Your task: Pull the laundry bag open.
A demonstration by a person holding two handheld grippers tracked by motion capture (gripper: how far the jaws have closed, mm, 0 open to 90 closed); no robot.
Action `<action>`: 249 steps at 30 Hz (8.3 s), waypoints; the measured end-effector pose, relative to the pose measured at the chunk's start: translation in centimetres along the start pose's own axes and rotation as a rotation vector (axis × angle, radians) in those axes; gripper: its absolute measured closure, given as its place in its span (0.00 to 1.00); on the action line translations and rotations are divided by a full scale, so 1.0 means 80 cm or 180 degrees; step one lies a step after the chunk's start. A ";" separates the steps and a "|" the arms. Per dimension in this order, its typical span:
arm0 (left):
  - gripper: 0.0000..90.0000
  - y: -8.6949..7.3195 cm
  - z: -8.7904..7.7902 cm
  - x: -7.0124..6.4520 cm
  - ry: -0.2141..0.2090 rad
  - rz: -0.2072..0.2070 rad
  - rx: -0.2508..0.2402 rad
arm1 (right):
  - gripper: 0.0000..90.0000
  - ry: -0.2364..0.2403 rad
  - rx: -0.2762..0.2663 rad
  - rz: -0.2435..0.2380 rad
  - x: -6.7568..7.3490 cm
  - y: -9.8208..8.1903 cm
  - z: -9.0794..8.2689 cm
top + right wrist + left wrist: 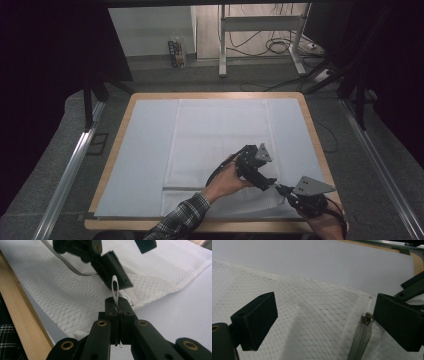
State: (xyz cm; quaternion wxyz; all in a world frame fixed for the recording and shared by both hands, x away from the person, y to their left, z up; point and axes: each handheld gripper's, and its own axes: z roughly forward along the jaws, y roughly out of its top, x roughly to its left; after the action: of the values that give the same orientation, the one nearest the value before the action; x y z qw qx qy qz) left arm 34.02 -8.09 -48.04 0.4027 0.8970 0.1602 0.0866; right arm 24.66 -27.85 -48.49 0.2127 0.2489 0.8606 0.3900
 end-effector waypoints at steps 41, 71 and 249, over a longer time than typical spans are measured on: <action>0.63 -0.019 -0.022 0.015 -0.0546 -0.0304 0.0068 | 0.96 -0.0055 0.0135 -0.0180 0.005 0.002 0.002; 0.88 -0.018 -0.021 0.009 -0.1061 -0.0336 0.0309 | 0.96 -0.0152 0.0245 -0.0355 0.011 0.003 0.005; 0.97 -0.116 -0.088 0.033 -0.0861 -0.0682 0.0302 | 0.95 0.0180 0.0360 0.0849 -0.038 -0.001 0.021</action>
State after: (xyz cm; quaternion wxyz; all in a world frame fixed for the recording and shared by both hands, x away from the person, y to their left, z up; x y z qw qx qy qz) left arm 32.46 3.50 -50.27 0.3848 0.8963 0.2031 -0.0859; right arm 27.95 -28.71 -49.02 0.1203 0.3615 0.8462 0.3725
